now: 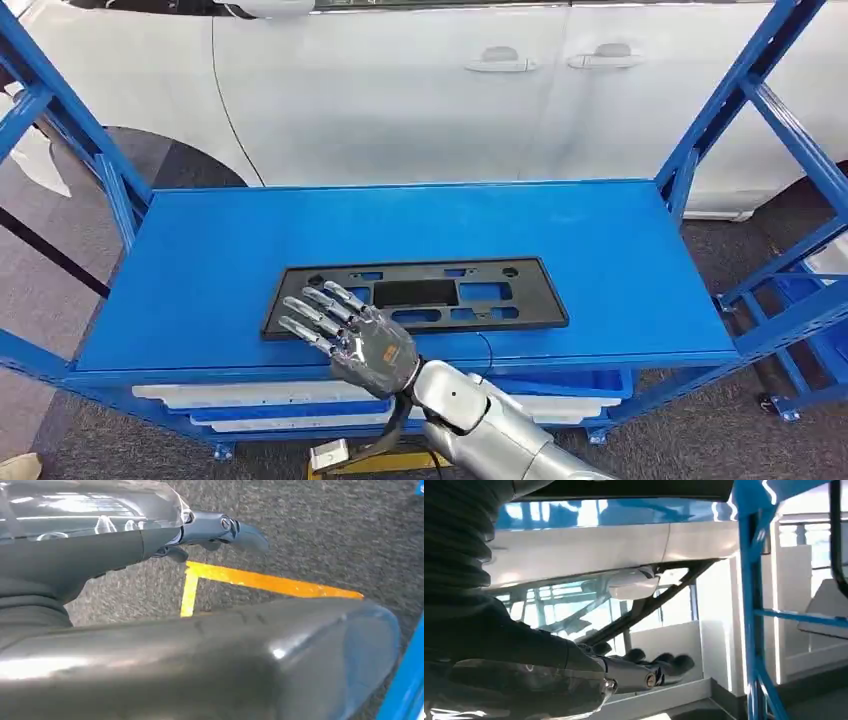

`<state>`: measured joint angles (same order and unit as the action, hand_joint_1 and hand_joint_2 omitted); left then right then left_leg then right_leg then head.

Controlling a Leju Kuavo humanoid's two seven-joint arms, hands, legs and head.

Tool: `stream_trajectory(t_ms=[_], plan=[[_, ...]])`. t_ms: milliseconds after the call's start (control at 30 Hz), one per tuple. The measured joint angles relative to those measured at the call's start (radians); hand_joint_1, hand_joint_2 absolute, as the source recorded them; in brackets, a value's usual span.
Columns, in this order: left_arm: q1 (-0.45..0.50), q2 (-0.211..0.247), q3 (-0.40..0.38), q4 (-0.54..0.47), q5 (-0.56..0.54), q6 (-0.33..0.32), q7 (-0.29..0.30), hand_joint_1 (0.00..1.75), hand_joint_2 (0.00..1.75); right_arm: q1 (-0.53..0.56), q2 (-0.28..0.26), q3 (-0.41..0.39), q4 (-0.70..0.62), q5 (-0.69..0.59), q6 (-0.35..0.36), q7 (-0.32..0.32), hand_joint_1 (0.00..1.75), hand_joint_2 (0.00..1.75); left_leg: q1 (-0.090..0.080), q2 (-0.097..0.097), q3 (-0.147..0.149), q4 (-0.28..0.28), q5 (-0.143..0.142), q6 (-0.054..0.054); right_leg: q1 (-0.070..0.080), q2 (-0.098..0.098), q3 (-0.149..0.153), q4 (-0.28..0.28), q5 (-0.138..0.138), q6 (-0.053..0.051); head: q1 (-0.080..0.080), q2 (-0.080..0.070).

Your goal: Take the parts from the cabinet and place them on the table.

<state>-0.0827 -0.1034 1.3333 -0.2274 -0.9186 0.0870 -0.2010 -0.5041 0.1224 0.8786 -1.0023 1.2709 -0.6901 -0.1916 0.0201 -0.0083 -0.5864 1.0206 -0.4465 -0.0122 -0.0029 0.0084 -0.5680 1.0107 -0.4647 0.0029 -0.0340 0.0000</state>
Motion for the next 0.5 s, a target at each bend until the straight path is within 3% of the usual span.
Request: stream_trajectory(t_ms=[67, 100, 133, 200, 233, 267, 333, 367, 400, 433, 500], plan=[[0.001, 0.000, 0.000, 0.000, -0.004, -0.001, -0.001, 0.00, 0.00, -0.015, 0.015, -0.007, 0.030, 0.038, -0.001, 0.022, 0.00, 1.75, 0.003, 0.001, 0.003, -0.009, 0.005, 0.016, -0.003, 0.000, -0.001, 0.002, -0.006, 0.013, 0.000, 0.000], [-0.001, 0.000, -0.001, 0.000, -0.005, -0.002, -0.003, 0.00, 0.00, -0.024, 0.023, -0.012, 0.047, 0.047, -0.002, 0.029, 0.00, 1.75, 0.003, 0.001, 0.004, -0.011, 0.007, 0.022, -0.006, -0.003, -0.010, 0.027, -0.024, 0.016, 0.000, 0.000], [-0.001, 0.000, -0.001, 0.000, -0.005, -0.002, -0.003, 0.00, 0.00, -0.035, 0.034, -0.014, 0.068, 0.052, -0.002, 0.033, 0.00, 1.75, 0.003, 0.002, 0.004, -0.011, 0.006, 0.028, -0.006, -0.003, -0.038, 0.084, -0.057, 0.018, 0.000, 0.000], [-0.002, 0.000, -0.001, 0.000, -0.005, -0.002, -0.004, 0.00, 0.00, -0.049, 0.044, -0.020, 0.114, 0.055, -0.003, 0.033, 0.00, 1.75, 0.000, 0.003, 0.003, -0.011, 0.005, 0.031, -0.008, -0.004, -0.123, 0.254, -0.131, 0.023, 0.000, 0.000], [-0.001, 0.000, -0.001, 0.000, -0.005, -0.002, -0.004, 0.00, 0.00, -0.050, 0.049, -0.025, 0.141, 0.055, -0.003, 0.035, 0.00, 1.75, 0.000, 0.003, 0.003, -0.010, 0.004, 0.031, -0.008, -0.004, -0.154, 0.312, -0.143, 0.023, 0.000, 0.000], [0.000, 0.000, -0.001, 0.000, -0.005, -0.002, -0.004, 0.00, 0.00, -0.050, 0.053, -0.028, 0.164, 0.057, -0.003, 0.042, 0.00, 1.75, -0.001, 0.002, 0.004, -0.010, 0.004, 0.032, -0.008, -0.004, -0.165, 0.324, -0.132, 0.022, 0.000, 0.000], [0.001, 0.000, -0.001, 0.000, -0.006, -0.004, -0.005, 0.00, 0.00, -0.051, 0.063, -0.038, 0.192, 0.081, -0.003, 0.063, 0.00, 1.75, -0.002, 0.000, 0.009, -0.010, 0.002, 0.030, -0.007, -0.004, -0.116, 0.207, -0.050, 0.013, 0.000, 0.000], [0.001, 0.000, -0.001, 0.000, -0.006, -0.005, -0.006, 0.00, 0.00, -0.053, 0.068, -0.045, 0.201, 0.095, -0.004, 0.072, 0.00, 1.75, -0.003, -0.001, 0.014, -0.010, 0.000, 0.027, -0.005, -0.004, -0.069, 0.105, 0.001, 0.005, 0.000, 0.000], [0.001, -0.003, -0.001, 0.000, -0.007, -0.006, -0.007, 0.00, 0.00, -0.056, 0.074, -0.053, 0.211, 0.106, -0.004, 0.078, 0.00, 1.75, -0.002, 0.000, 0.015, -0.010, -0.002, 0.025, 0.002, -0.004, -0.032, 0.022, 0.028, -0.006, 0.000, 0.000], [0.000, -0.005, -0.001, 0.000, -0.007, -0.007, -0.008, 0.00, 0.00, -0.060, 0.079, -0.058, 0.220, 0.111, -0.004, 0.083, 0.00, 1.75, -0.009, 0.000, 0.011, -0.007, -0.005, 0.019, 0.006, -0.006, -0.025, 0.004, 0.017, -0.008, 0.000, 0.000], [0.001, -0.004, -0.001, 0.000, -0.007, -0.007, -0.008, 0.00, 0.00, -0.061, 0.082, -0.063, 0.232, 0.114, -0.004, 0.084, 0.00, 1.75, -0.006, 0.000, 0.010, -0.011, -0.005, 0.007, 0.010, -0.003, -0.028, 0.004, 0.019, -0.008, 0.000, 0.000]])
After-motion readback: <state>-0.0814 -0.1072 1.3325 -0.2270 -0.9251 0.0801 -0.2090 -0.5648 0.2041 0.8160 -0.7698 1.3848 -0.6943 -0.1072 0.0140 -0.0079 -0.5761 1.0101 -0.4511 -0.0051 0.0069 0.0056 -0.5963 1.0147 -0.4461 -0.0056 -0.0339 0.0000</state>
